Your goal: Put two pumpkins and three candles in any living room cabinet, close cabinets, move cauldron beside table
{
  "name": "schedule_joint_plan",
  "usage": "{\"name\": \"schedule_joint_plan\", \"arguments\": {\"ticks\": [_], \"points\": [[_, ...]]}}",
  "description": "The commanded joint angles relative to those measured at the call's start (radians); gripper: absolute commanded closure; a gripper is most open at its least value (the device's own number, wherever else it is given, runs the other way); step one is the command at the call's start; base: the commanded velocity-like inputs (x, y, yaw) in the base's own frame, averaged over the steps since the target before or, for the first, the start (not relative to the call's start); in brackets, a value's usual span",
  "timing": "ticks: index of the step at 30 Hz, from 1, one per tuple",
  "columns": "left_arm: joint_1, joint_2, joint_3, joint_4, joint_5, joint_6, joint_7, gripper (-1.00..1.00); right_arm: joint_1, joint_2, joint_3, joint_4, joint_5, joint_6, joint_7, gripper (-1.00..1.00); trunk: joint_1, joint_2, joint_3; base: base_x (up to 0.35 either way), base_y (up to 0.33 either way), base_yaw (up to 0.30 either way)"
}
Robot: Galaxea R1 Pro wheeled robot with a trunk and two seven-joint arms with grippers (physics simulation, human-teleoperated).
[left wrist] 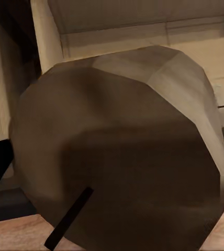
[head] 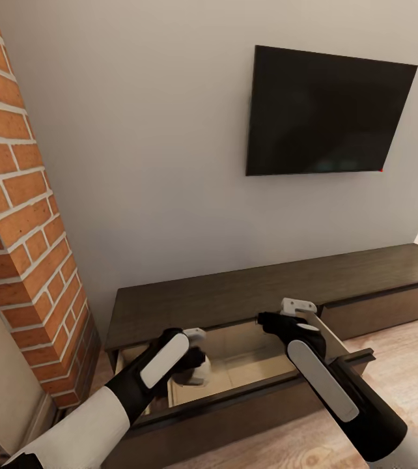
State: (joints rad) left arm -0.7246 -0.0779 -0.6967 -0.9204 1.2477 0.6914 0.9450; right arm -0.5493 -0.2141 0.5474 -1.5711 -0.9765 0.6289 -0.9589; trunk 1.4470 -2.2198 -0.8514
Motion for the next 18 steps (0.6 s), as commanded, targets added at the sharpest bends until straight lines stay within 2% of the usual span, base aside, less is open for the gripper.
{"name": "schedule_joint_plan", "arguments": {"ticks": [1,2,3,4,6,7,8,9,10,11,12,13,14,18], "points": [[-0.001,-0.001,-0.002,-0.001,-0.015,0.0,0.007,1.0,-0.001,-0.002,-0.002,-0.001,-0.007,0.003,-0.002,-1.0,0.0,-0.001,-0.001,0.0,0.0,0.0],[-0.001,-0.001,-0.001,0.0,-0.038,0.0,0.009,1.0,-0.002,-0.003,-0.012,-0.001,-0.007,0.003,0.015,-1.0,0.0,-0.001,-0.001,0.0,0.0,0.0],[-0.001,-0.001,0.0,-0.002,-0.064,0.0,0.011,1.0,-0.005,-0.004,-0.043,-0.001,-0.007,0.004,0.054,-1.0,0.0,-0.001,-0.001,0.0,0.0,0.0],[-0.001,-0.002,0.001,-0.006,-0.075,0.0,0.012,1.0,-0.009,-0.005,-0.082,-0.001,-0.007,0.011,0.084,-1.0,0.0,-0.001,-0.001,0.0,0.0,0.0],[-0.001,-0.001,0.002,-0.021,-0.086,0.001,0.013,1.0,-0.044,-0.005,-0.212,-0.001,-0.01,0.072,0.158,-1.0,0.0,-0.001,-0.001,0.0,0.0,0.0],[-0.001,0.0,0.003,-0.025,-0.089,0.001,0.013,1.0,-0.071,-0.004,-0.295,-0.001,-0.02,0.122,0.206,-1.0,0.0,-0.001,-0.001,0.0,0.0,0.0],[-0.001,0.001,0.006,-0.028,-0.091,0.001,0.013,1.0,-0.109,-0.004,-0.441,-0.001,-0.054,0.2,0.305,-1.0,0.0,-0.001,-0.001,0.0,0.0,0.0],[-0.001,0.001,0.006,-0.028,-0.091,0.001,0.011,1.0,-0.125,-0.004,-0.536,-0.001,-0.082,0.244,0.388,-1.0,0.0,-0.001,-0.001,0.0,0.0,0.0],[-0.001,0.002,0.006,-0.027,-0.092,0.0,0.01,1.0,-0.135,-0.004,-0.614,-0.001,-0.102,0.275,0.475,-1.0,0.0,-0.001,-0.001,0.0,0.0,0.0],[-0.001,0.002,0.006,-0.026,-0.092,-0.001,0.009,1.0,-0.142,-0.006,-0.667,0.0,-0.114,0.296,0.557,-1.0,0.0,-0.001,-0.001,0.0,0.0,0.0],[-0.001,0.003,0.006,-0.025,-0.091,-0.001,0.009,1.0,-0.144,-0.007,-0.701,0.001,-0.121,0.311,0.622,-1.0,0.0,-0.001,-0.001,0.0,0.0,0.0],[-0.001,0.003,0.006,-0.025,-0.091,-0.002,0.008,1.0,-0.143,-0.008,-0.714,0.0,-0.123,0.317,0.648,-1.0,0.0,-0.001,-0.001,0.0,0.0,0.0],[-0.001,0.004,0.006,-0.025,-0.091,-0.002,0.008,1.0,-0.133,-0.014,-0.743,0.0,-0.13,0.334,0.708,-1.0,0.0,-0.001,-0.001,0.0,0.0,0.0],[-0.001,0.004,0.005,-0.023,-0.091,-0.003,0.007,1.0,-0.083,-0.02,-0.759,0.001,-0.133,0.348,0.742,-1.0,0.0,-0.001,-0.001,0.0,0.0,0.0]]}}
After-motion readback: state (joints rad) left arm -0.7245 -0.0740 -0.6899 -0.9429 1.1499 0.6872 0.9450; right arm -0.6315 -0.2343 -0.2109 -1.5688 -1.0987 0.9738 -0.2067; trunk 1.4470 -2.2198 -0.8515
